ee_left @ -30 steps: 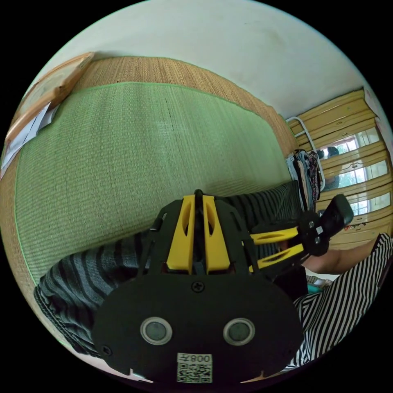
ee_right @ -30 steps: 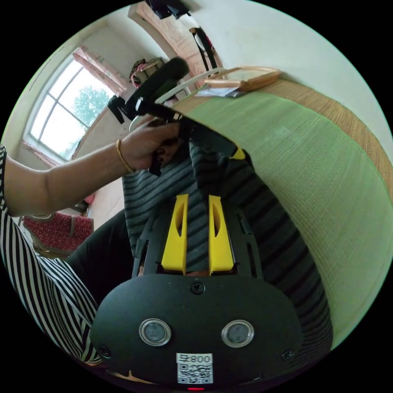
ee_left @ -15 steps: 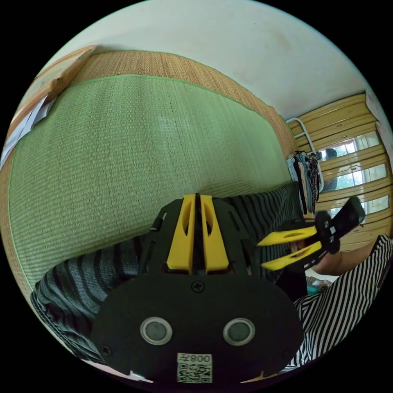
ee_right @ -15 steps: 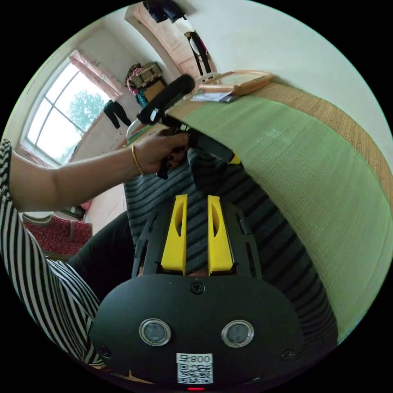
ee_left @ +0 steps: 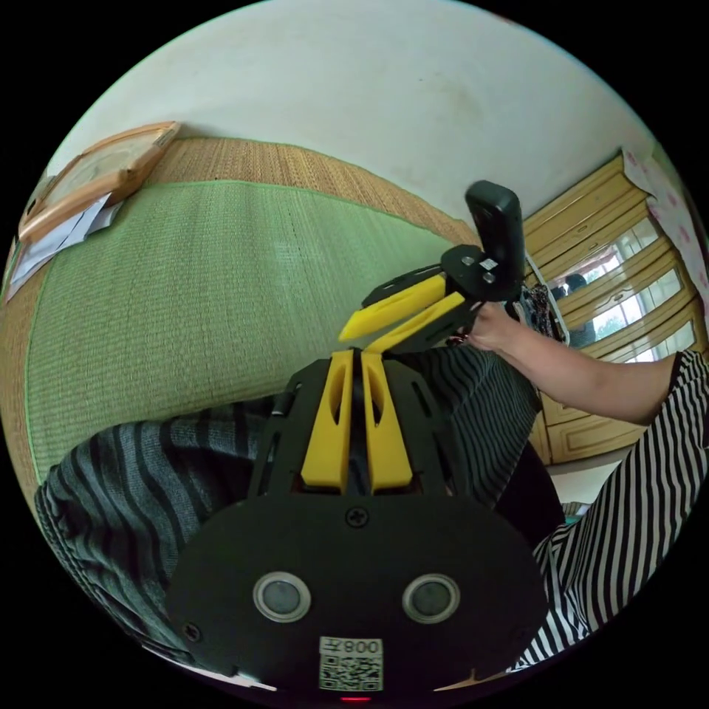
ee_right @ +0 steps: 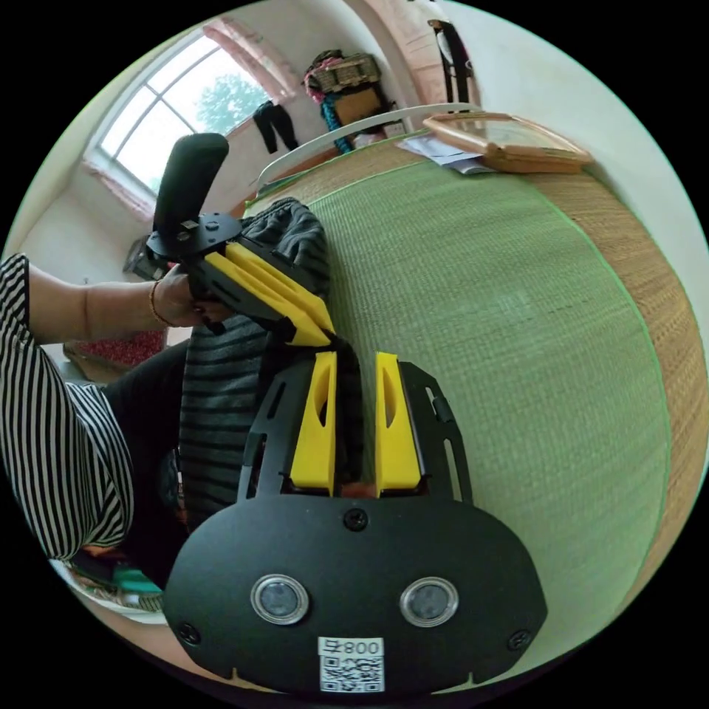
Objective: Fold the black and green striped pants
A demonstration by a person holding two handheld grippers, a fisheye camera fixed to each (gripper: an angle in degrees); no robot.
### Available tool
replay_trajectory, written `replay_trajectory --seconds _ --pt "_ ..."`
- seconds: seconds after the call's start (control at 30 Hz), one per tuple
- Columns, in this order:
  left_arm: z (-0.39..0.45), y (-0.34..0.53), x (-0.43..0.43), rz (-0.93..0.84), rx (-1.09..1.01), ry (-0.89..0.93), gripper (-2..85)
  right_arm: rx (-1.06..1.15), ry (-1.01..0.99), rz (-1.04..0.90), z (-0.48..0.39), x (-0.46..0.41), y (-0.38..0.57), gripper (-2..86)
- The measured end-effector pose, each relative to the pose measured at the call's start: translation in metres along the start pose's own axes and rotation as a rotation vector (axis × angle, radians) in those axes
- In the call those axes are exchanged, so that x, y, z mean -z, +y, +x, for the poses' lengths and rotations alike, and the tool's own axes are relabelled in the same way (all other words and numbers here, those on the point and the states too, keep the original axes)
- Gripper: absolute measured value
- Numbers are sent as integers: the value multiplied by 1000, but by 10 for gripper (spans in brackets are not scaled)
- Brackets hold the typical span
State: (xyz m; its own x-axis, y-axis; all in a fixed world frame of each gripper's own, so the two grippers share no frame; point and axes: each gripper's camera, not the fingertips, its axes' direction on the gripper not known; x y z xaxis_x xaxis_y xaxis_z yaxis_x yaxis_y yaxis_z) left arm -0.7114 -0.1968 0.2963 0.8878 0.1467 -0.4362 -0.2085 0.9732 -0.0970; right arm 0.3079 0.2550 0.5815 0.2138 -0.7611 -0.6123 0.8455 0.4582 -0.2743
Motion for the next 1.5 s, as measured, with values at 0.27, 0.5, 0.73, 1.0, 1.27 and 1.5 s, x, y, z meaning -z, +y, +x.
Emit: replay_trajectory --seconds 0.27,0.5,0.73,1.0,1.27,1.5 --pt "8 48 5 89 84 46 13 -43 -64 -23 25 6 -12 19" --pt "53 117 -18 -143 3 78 47 -142 -81 -33 47 9 -14 10" --pt "95 154 -47 -374 -159 -63 7 -219 -109 -68 61 11 -20 9" --pt "106 194 -51 -419 -110 -14 4 -278 -125 -77 73 9 -17 9" --pt "160 180 -101 -485 -356 -47 27 -328 -175 -85 81 4 -8 10" --pt "180 213 -100 -510 -371 1 2 -288 -157 -126 79 -5 0 7"
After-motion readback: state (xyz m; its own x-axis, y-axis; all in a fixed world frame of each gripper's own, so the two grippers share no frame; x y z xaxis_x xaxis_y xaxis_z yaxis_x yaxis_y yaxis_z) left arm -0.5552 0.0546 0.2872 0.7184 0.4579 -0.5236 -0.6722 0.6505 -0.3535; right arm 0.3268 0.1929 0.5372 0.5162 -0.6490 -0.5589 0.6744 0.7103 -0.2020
